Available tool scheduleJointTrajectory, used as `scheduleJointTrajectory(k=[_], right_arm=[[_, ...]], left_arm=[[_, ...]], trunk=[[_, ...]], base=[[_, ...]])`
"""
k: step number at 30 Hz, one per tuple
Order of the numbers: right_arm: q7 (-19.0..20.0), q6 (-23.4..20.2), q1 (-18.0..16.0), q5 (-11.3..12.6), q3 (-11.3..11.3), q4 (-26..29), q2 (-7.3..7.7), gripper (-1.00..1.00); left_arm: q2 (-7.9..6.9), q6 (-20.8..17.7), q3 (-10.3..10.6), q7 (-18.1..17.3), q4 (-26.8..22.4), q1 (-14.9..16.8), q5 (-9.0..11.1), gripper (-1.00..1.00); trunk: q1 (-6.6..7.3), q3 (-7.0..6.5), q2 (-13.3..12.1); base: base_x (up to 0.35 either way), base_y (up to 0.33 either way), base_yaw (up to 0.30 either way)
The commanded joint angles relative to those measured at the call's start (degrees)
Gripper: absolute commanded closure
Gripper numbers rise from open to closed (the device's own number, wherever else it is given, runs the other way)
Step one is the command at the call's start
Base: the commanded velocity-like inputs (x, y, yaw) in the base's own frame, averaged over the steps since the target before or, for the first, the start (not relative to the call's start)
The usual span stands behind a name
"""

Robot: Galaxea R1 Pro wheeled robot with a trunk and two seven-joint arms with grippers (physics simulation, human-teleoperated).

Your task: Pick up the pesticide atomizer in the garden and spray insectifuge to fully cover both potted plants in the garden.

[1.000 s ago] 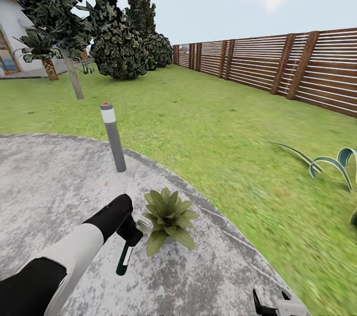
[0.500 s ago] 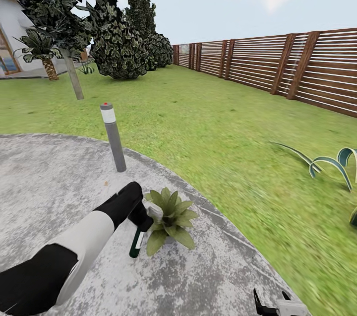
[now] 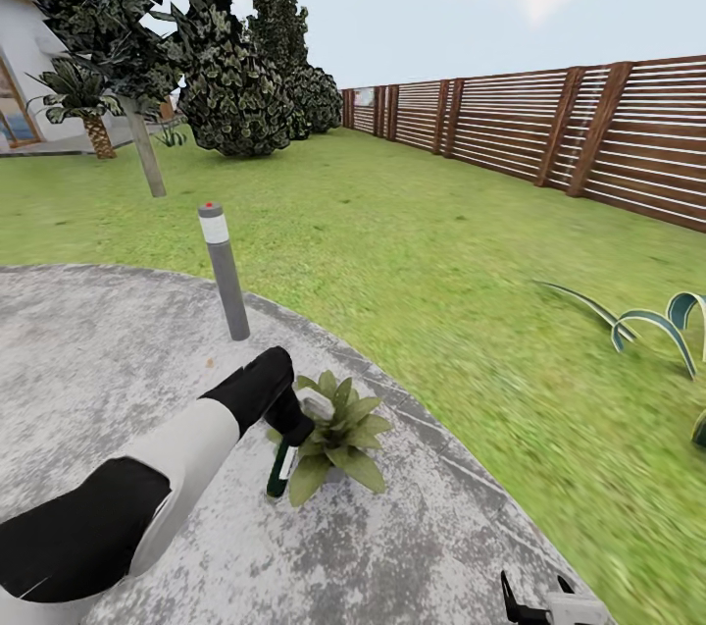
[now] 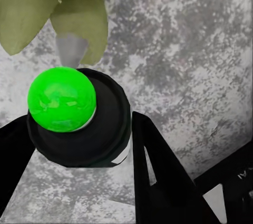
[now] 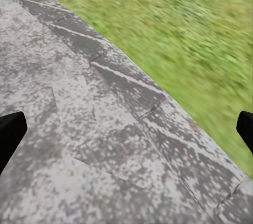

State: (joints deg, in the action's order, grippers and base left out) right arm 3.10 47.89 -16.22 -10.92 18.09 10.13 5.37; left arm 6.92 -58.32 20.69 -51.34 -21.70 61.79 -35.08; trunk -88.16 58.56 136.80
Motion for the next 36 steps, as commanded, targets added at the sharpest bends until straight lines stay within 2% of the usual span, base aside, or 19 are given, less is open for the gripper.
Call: scheduleJointTrajectory(k=[1, 8, 15, 22, 36], right_arm=[[0.32, 0.17, -0.04, -0.33, 0.50, -0.06, -0.01, -1.00], [0.32, 0.16, -0.04, -0.33, 0.46, -0.07, -0.01, -1.00], [0.32, 0.17, -0.04, -0.33, 0.46, -0.11, -0.01, -1.00], [0.32, 0.15, -0.04, -0.33, 0.46, -0.11, -0.01, -1.00], [0.32, 0.12, -0.04, -0.35, 0.46, -0.11, -0.05, -1.00]], left_arm=[[0.31, -0.12, 0.22, -0.60, 0.05, 0.93, -0.70, 1.00], [-0.89, 0.03, 0.44, -0.60, 0.52, 0.59, -0.79, 1.00], [-0.95, 0.51, 0.59, -0.60, 1.50, -0.40, -0.86, 1.00], [-1.13, 0.80, 0.84, -0.60, 2.35, -2.89, -0.97, 1.00], [0.02, 0.76, 0.58, -0.69, 2.25, -4.08, -0.68, 1.00]], trunk=[[0.01, 0.06, 0.02], [0.01, 0.06, 0.02], [0.01, 0.06, 0.02], [0.01, 0.06, 0.02], [0.01, 0.06, 0.02]], base=[[0.000, 0.000, 0.000], [0.000, 0.000, 0.000], [0.000, 0.000, 0.000], [0.000, 0.000, 0.000], [0.000, 0.000, 0.000]])
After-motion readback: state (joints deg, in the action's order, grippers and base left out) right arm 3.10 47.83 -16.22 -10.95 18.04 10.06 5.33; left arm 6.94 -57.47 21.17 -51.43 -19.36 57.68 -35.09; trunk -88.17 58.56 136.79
